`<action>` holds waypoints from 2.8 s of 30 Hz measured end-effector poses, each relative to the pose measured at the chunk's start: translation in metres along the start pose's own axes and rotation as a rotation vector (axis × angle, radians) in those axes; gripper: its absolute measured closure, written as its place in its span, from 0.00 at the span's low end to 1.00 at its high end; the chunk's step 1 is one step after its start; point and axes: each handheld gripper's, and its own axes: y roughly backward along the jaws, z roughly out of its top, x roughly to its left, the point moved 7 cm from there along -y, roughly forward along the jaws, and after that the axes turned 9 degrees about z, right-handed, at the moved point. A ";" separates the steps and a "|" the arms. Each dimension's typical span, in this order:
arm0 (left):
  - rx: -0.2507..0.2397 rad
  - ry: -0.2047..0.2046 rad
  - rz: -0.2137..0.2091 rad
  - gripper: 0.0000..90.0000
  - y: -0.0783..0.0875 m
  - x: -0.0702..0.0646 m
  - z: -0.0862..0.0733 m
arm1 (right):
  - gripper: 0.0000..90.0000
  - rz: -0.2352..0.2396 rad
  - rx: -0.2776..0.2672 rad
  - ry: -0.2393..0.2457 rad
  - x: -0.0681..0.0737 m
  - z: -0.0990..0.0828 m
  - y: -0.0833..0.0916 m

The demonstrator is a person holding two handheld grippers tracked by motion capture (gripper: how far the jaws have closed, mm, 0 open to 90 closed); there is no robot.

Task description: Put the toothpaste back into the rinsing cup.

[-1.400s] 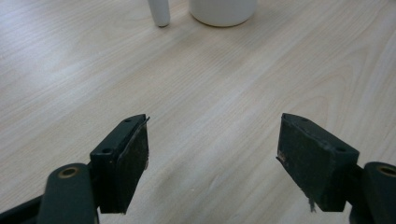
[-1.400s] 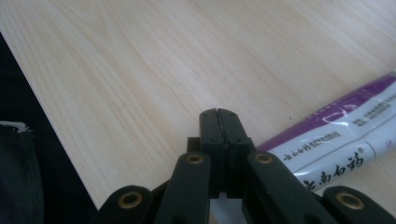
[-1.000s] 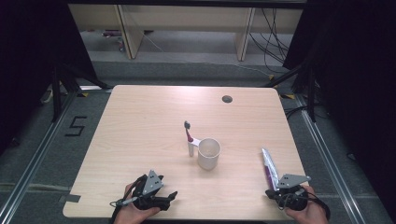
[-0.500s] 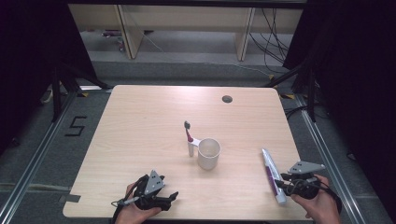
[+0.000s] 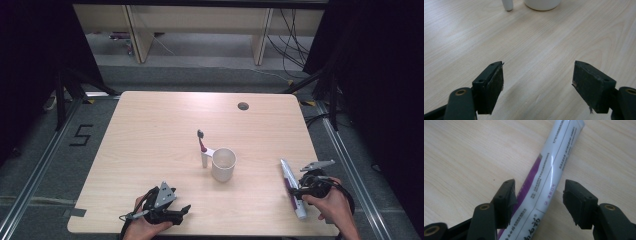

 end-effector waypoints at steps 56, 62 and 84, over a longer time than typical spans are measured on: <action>-0.006 0.000 -0.013 0.27 -0.002 -0.005 0.002 | 0.83 0.042 0.395 0.235 0.003 0.025 -0.025; -0.006 0.001 -0.015 0.27 -0.002 -0.005 0.002 | 0.84 0.012 0.434 0.255 0.002 0.027 -0.026; 0.016 -0.034 -0.011 0.28 -0.001 -0.002 0.002 | 0.84 -0.012 0.511 0.304 0.004 0.029 -0.027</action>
